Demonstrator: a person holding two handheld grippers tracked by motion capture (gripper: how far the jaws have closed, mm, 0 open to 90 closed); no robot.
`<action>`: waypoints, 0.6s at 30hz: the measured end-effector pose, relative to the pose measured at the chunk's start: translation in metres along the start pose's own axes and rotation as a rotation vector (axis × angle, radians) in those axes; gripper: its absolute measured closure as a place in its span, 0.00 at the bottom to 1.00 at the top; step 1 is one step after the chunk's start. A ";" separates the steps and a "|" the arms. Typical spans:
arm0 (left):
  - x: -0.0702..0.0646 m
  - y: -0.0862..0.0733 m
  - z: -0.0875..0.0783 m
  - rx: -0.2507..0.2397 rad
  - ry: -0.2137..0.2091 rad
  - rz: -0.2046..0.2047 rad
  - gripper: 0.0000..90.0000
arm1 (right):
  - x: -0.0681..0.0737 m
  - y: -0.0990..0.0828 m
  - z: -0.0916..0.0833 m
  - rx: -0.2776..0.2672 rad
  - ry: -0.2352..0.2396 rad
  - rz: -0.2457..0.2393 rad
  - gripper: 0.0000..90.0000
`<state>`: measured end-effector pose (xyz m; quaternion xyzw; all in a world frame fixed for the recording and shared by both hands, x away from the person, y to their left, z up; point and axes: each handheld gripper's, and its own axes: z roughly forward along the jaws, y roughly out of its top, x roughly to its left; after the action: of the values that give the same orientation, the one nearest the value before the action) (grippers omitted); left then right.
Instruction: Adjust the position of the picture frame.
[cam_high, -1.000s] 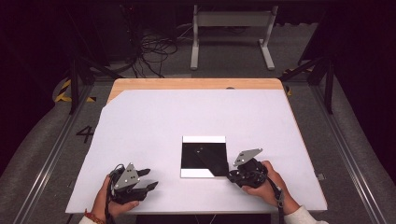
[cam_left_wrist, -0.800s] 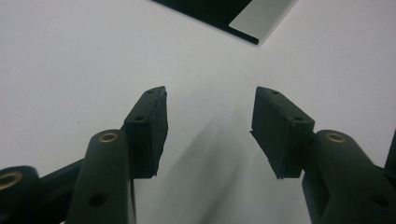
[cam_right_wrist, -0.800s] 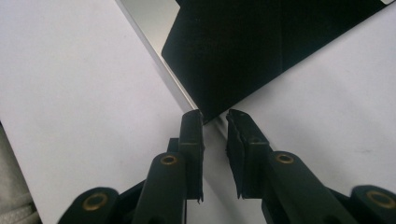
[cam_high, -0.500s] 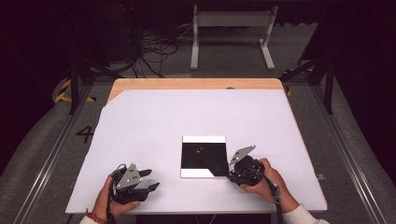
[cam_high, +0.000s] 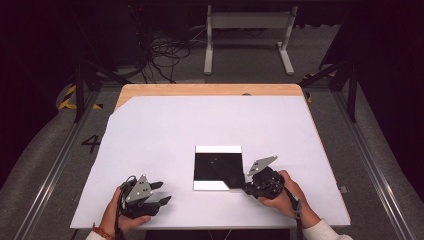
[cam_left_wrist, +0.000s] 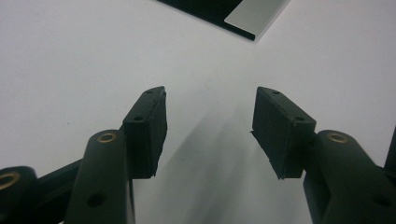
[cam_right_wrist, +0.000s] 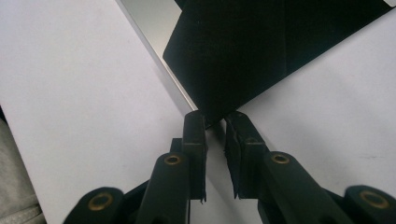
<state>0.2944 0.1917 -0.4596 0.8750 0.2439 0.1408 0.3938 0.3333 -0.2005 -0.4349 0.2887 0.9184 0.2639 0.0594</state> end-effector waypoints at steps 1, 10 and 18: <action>0.000 0.000 0.000 0.000 -0.001 -0.001 0.51 | -0.002 -0.002 0.000 -0.014 0.016 0.016 0.86; 0.000 0.000 0.001 0.003 -0.002 0.000 0.50 | -0.008 -0.006 -0.003 -0.060 0.061 0.059 0.82; 0.000 0.000 0.001 0.003 -0.002 0.001 0.50 | -0.012 -0.008 -0.004 -0.088 0.092 0.098 0.79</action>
<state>0.2945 0.1911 -0.4599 0.8758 0.2432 0.1399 0.3928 0.3386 -0.2143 -0.4365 0.3180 0.8924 0.3197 0.0170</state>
